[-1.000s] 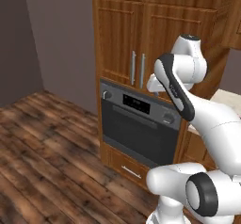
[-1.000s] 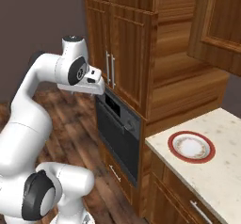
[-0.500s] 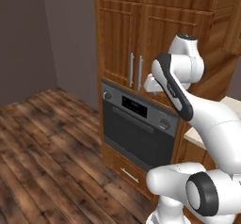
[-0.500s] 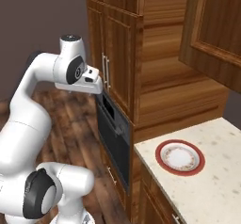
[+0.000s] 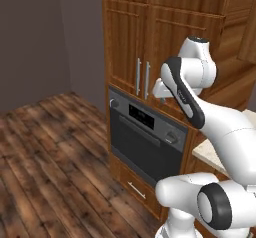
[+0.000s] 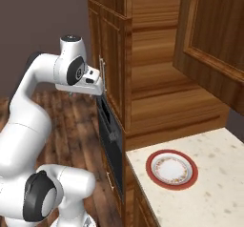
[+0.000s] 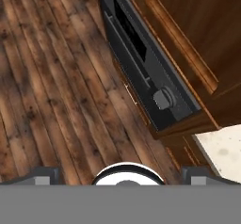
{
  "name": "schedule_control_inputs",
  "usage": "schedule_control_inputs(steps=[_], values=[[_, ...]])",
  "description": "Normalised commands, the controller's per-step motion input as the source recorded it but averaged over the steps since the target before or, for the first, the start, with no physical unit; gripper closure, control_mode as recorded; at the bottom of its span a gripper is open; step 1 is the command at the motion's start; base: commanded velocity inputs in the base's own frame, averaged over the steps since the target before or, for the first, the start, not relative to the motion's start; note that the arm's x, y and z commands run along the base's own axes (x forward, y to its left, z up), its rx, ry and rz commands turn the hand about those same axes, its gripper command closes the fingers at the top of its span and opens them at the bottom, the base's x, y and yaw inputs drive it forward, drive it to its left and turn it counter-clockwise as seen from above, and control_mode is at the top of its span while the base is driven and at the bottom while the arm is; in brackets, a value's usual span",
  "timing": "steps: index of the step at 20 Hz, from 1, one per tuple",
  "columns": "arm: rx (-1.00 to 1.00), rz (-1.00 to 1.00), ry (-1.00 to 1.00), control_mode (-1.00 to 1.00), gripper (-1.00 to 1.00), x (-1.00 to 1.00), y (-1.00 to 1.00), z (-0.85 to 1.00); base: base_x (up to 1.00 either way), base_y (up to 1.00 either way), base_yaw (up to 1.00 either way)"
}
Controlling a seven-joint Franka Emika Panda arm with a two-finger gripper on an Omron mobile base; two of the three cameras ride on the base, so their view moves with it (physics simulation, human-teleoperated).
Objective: Take the baked cake out of the oven and place it on the plate for cooling. Then close the oven door.
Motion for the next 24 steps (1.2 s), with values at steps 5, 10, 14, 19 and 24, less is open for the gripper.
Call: schedule_control_inputs(steps=[5, 10, 14, 19, 24], values=[[0.0, 0.0, 0.0, 1.0, -1.0, 0.0, 0.0, 0.0, 0.0, -0.57, 0.21], [0.0, 0.0, 0.0, 1.0, -1.0, 0.0, 0.0, 0.0, -0.06, -0.74, 0.19], [0.0, 0.0, 0.0, 1.0, -1.0, 0.0, 0.0, 0.0, -0.14, -0.7, 0.18], [0.0, 0.0, 0.0, 1.0, -1.0, 0.0, 0.0, 0.0, -0.01, -0.55, 0.17], [0.0, 0.09, 0.0, -1.0, -1.0, 0.0, -0.05, -0.2, 0.0, -0.15, 0.07]])
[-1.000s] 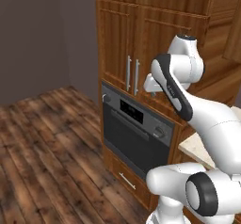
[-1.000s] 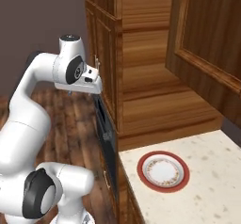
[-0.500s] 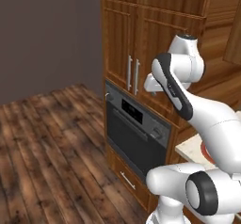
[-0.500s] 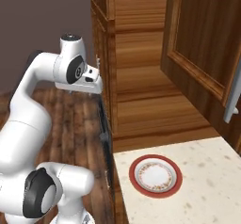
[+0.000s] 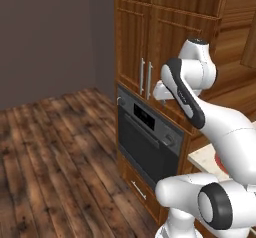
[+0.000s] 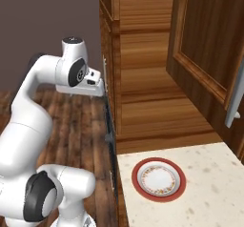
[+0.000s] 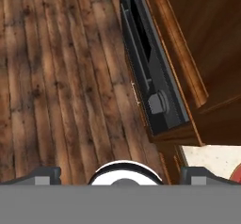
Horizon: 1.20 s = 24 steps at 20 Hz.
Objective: Take the baked cake out of the oven and place it on the plate for cooling. Then close the oven door.
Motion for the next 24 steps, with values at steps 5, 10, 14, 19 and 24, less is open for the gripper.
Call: schedule_control_inputs(steps=[5, 10, 14, 19, 24], values=[[-0.03, 0.13, 0.0, -1.0, -1.0, -0.09, 0.24, -0.34, 0.0, 0.0, 0.0], [-0.16, 0.06, -0.02, -1.0, -1.0, -0.1, 0.69, -0.49, 0.0, 0.0, 0.0], [-0.26, 0.0, -0.03, -1.0, -1.0, 0.0, 0.75, -0.59, 0.0, 0.0, 0.0], [-0.31, -0.01, 0.0, -1.0, -1.0, 0.15, 0.6, -0.62, 0.0, 0.0, 0.0], [-0.29, 0.0, -0.01, -1.0, -1.0, 0.31, 0.1, -0.66, 0.0, 0.0, 0.0]])
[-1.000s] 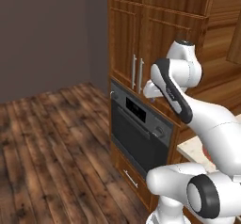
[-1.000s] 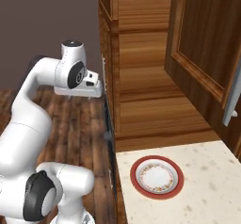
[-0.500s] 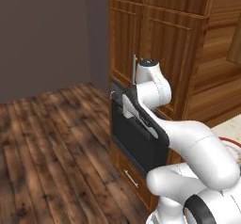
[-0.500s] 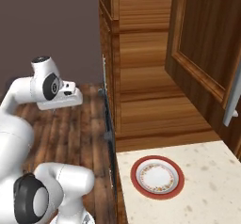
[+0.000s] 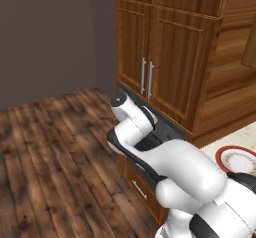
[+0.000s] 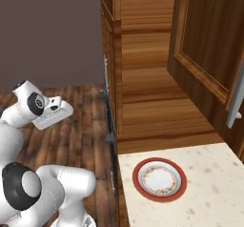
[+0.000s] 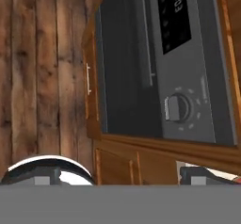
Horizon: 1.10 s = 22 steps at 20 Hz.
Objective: Take the baked cake out of the oven and place it on the plate for cooling. Then close the oven door.
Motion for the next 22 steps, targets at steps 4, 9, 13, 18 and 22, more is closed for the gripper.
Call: schedule_control_inputs(steps=[4, 9, 13, 18, 22], values=[[-0.29, 0.0, 0.0, -1.0, -1.0, 0.44, 0.01, -0.56, 0.0, 0.0, 0.0], [-0.22, 0.0, 0.0, -1.0, -1.0, 0.45, 0.0, -0.25, 0.0, 0.0, 0.0], [-0.18, 0.0, -0.02, -1.0, -1.0, 0.39, 0.0, -0.03, 0.0, 0.0, 0.0], [-0.12, 0.0, -0.07, -1.0, -1.0, 0.33, -0.08, -0.05, 0.0, 0.0, 0.0], [-0.06, 0.0, -0.13, -1.0, -1.0, 0.33, -0.29, -0.3, 0.0, 0.0, 0.0]])
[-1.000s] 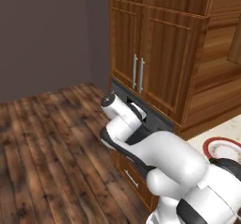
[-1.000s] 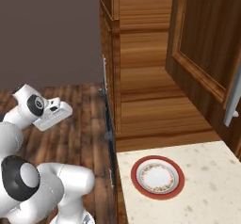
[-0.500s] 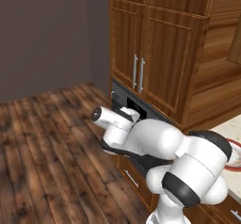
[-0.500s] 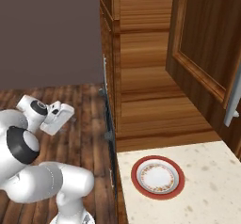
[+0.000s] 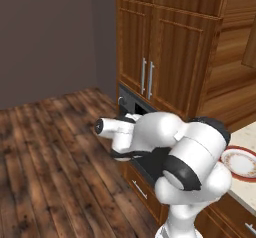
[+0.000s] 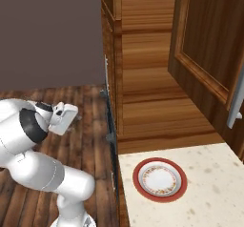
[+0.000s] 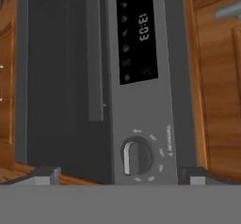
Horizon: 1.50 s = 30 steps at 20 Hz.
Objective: Take the baked cake out of the oven and place it on the plate for cooling. Then close the oven door.
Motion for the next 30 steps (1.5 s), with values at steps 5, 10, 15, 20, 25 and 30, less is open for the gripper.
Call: schedule_control_inputs(steps=[5, 10, 15, 20, 25, 30], values=[[0.0, 0.0, -0.1, -1.0, -1.0, 0.41, -0.38, -0.45, 0.0, 0.0, 0.0], [0.0, 0.0, -0.11, -1.0, -1.0, 0.28, -0.34, -0.35, 0.0, 0.0, 0.0], [-0.01, 0.0, -0.05, -1.0, -1.0, 0.2, -0.09, -0.11, 0.0, 0.0, 0.0], [-0.04, 0.0, -0.02, -1.0, -1.0, 0.25, 0.0, -0.04, 0.0, 0.0, 0.0], [-0.09, 0.0, 0.0, -1.0, -1.0, 0.37, -0.03, -0.12, 0.0, 0.0, 0.0], [-0.13, 0.0, 0.0, -1.0, -1.0, 0.42, -0.02, -0.28, 0.0, 0.0, 0.0]])
